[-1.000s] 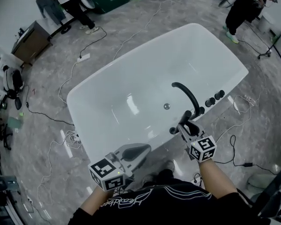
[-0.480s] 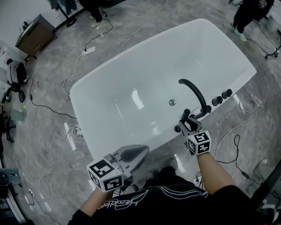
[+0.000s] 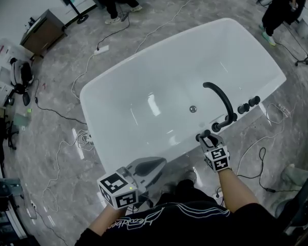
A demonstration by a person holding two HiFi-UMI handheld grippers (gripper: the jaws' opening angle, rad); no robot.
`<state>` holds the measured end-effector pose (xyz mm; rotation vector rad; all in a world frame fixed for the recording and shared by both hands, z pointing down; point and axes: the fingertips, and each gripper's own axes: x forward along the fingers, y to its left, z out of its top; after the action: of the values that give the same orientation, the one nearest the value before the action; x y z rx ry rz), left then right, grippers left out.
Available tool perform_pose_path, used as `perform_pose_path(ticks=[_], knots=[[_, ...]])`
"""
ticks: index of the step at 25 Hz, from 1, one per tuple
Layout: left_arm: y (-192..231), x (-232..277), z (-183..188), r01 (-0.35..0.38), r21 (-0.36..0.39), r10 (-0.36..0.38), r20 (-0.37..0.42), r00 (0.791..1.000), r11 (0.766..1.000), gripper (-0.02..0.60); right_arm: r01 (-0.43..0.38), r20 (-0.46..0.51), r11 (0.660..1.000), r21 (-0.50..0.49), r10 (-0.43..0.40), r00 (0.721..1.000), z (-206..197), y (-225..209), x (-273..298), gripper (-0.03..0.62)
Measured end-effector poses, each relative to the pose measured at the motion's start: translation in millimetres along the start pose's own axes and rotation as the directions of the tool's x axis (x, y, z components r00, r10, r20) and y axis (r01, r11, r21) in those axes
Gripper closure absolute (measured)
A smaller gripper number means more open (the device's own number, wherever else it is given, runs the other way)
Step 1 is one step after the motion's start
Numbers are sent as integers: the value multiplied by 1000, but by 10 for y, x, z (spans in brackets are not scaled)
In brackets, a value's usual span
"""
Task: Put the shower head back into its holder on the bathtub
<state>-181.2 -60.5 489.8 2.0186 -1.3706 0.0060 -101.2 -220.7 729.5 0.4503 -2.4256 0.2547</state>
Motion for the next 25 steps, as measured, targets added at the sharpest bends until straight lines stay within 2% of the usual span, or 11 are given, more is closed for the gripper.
perform_pose_path(ticks=[5,9,14,17,19,21,25], knots=[[-13,-56,-71,9,-15,-9,1,1000,1000,577,12,-15,1000,-15,-12,1000,0,67,2,470],[-55,-81,-107,32,-10,-32,0,999,999,577,41,-13,999,36,-41,999,16,23,-98,467],[-161,-177,-84,57,6,-57,6,998,998,577,53,24,995,85,-55,998,200,57,-525,467],[-339,-270,-67,91,40,-91,8,996,995,577,39,63,997,65,-43,997,430,359,-958,467],[-501,-372,-77,121,86,-121,-1,993,989,577,-16,113,997,71,8,994,656,684,-1301,468],[-644,-444,-43,144,152,-144,-11,990,978,577,-126,182,989,72,112,977,980,1037,-1647,482],[-978,-592,78,187,288,-189,-21,982,939,577,-315,369,949,26,284,885,1696,1662,-2466,531]])
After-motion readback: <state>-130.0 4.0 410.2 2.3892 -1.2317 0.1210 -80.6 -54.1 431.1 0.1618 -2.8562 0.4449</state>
